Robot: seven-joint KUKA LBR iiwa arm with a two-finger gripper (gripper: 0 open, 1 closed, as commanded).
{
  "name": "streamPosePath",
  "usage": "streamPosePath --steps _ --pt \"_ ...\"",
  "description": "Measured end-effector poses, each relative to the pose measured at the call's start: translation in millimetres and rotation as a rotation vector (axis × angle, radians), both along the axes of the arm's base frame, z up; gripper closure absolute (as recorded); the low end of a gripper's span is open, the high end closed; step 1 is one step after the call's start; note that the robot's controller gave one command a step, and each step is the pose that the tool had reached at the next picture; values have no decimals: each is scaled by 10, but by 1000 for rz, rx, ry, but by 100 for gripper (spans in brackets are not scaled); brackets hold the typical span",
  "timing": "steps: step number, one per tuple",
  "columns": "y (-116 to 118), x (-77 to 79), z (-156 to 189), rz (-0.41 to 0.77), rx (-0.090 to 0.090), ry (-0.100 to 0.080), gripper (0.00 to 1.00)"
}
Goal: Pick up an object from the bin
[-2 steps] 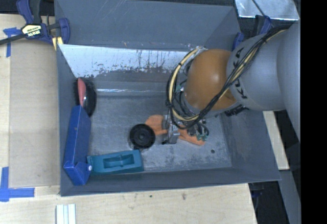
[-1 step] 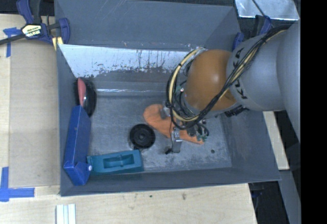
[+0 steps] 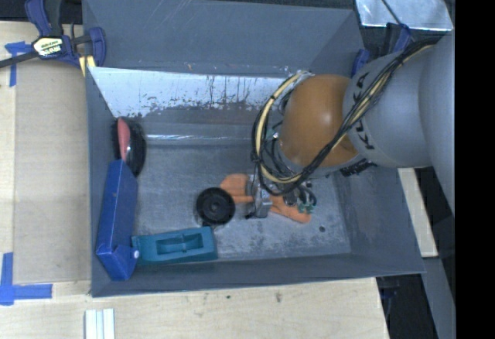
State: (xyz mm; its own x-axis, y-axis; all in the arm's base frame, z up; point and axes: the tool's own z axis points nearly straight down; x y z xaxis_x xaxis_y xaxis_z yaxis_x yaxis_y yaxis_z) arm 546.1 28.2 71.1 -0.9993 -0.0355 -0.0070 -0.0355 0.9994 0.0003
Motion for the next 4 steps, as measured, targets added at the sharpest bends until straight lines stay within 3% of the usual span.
streamPosePath --steps 4 --pt "0 0 0 -1 0 0 100"
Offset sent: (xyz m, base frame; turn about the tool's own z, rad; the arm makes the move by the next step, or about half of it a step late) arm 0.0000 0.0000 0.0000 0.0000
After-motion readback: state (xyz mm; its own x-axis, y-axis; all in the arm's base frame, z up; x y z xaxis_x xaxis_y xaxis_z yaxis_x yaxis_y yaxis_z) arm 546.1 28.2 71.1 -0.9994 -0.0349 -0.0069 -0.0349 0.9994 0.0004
